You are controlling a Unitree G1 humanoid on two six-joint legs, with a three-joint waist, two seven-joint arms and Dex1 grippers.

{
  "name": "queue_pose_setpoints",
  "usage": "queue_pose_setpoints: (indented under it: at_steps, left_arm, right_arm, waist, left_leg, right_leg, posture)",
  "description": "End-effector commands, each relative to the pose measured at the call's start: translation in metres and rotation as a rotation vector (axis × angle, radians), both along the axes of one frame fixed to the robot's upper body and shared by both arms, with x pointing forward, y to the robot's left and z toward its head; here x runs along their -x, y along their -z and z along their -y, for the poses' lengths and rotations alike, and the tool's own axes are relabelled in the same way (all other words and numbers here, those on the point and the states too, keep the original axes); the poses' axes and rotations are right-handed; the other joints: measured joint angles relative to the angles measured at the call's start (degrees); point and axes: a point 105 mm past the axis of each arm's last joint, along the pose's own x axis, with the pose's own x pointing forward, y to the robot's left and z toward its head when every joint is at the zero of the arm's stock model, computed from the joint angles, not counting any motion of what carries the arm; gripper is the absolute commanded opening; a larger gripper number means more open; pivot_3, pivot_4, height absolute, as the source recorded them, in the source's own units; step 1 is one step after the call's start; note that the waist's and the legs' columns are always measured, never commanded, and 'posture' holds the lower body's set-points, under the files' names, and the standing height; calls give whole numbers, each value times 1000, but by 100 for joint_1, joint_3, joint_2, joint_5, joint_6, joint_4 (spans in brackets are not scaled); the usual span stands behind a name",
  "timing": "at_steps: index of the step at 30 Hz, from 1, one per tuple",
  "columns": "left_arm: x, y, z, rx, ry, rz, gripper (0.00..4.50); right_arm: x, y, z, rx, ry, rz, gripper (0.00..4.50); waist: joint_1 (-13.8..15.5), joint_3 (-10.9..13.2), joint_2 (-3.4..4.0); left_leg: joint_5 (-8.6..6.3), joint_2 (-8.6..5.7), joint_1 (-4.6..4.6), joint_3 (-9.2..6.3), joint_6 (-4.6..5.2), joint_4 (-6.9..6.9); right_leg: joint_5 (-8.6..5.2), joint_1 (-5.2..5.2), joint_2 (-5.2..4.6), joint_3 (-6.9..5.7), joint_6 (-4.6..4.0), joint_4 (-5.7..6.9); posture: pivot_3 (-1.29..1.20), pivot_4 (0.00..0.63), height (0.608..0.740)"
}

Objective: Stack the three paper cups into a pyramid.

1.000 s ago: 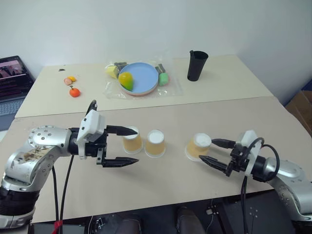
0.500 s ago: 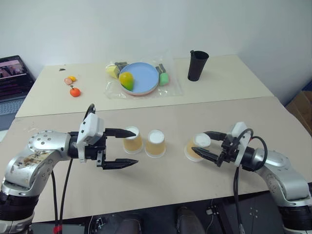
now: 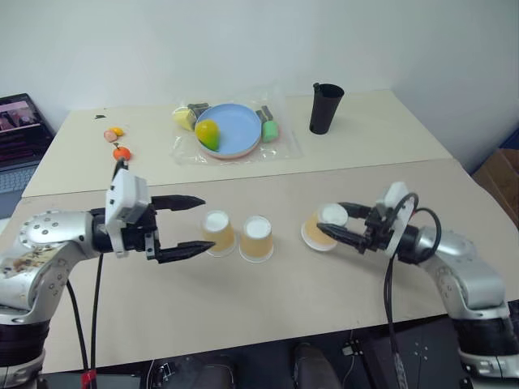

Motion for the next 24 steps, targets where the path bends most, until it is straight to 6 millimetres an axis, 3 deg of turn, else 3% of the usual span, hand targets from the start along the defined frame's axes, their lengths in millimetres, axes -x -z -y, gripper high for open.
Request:
queue_pose_setpoints:
  at_steps: [1, 4, 9, 12, 15, 18, 22, 24]
  left_arm:
    - [-3, -6, -22, -6, -92, 32, 4500]
    - [-1, -1, -28, 11, -124, 17, 4500]
    - [4, 7, -24, 32, -134, 5, 4500]
    - [7, 11, -22, 43, -143, -1, 4500]
    - [8, 14, -19, 52, -147, -6, 4500]
    - [10, 17, -15, 60, -144, -10, 4500]
    - [9, 18, -13, 69, -141, -14, 4500]
    - [7, 19, -13, 76, -141, -15, 4500]
  right_arm:
    - [-5, -49, -13, 31, -110, 113, 2803]
    - [-22, -82, -24, 40, -136, 145, 2803]
    - [-39, -102, -57, 69, -173, 147, 2803]
    - [-32, -110, -82, 43, -247, 127, 2803]
    - [-29, -106, -96, 37, -268, 83, 2803]
    - [-28, -104, -102, 58, -269, 66, 2803]
    - [-25, -117, -109, 29, -288, -13, 2803]
    - [-14, -119, -117, 18, -341, -57, 2803]
  waist:
    - [-35, 5, 8]
    - [-100, 14, 19]
    - [-107, 13, 16]
    - [-105, 11, 17]
    - [-94, 11, 16]
    - [-93, 11, 16]
    - [-106, 11, 17]
    - [-118, 11, 17]
  left_leg:
    - [0, 0, -1, 0, 0, 0]
    - [0, 2, -6, 2, 0, -1]
    - [1, 8, -21, -3, -1, -16]
    - [11, 6, -75, -1, -20, -12]
    - [38, -4, -142, 0, -68, 0]
    - [39, -5, -153, 0, -68, 0]
    - [31, -7, -152, 4, -55, 1]
    - [25, 1, -148, 3, -44, 0]
  right_leg:
    - [0, -4, 0, 0, 0, 1]
    - [1, -14, -1, 1, -1, 2]
    - [6, -40, 0, -7, -9, 2]
    - [14, -100, -4, -5, -18, 12]
    - [18, -186, -20, -13, -24, 82]
    - [18, -194, -23, -18, -24, 79]
    - [21, -195, -22, -18, -28, 82]
    - [26, -195, -14, -21, -37, 85]
  posture:
    - [0, 150, 735]
    - [0, 150, 735]
    - [0, 150, 735]
    - [0, 150, 735]
    - [0, 150, 735]
    - [0, 150, 735]
    - [0, 150, 735]
    - [0, 150, 735]
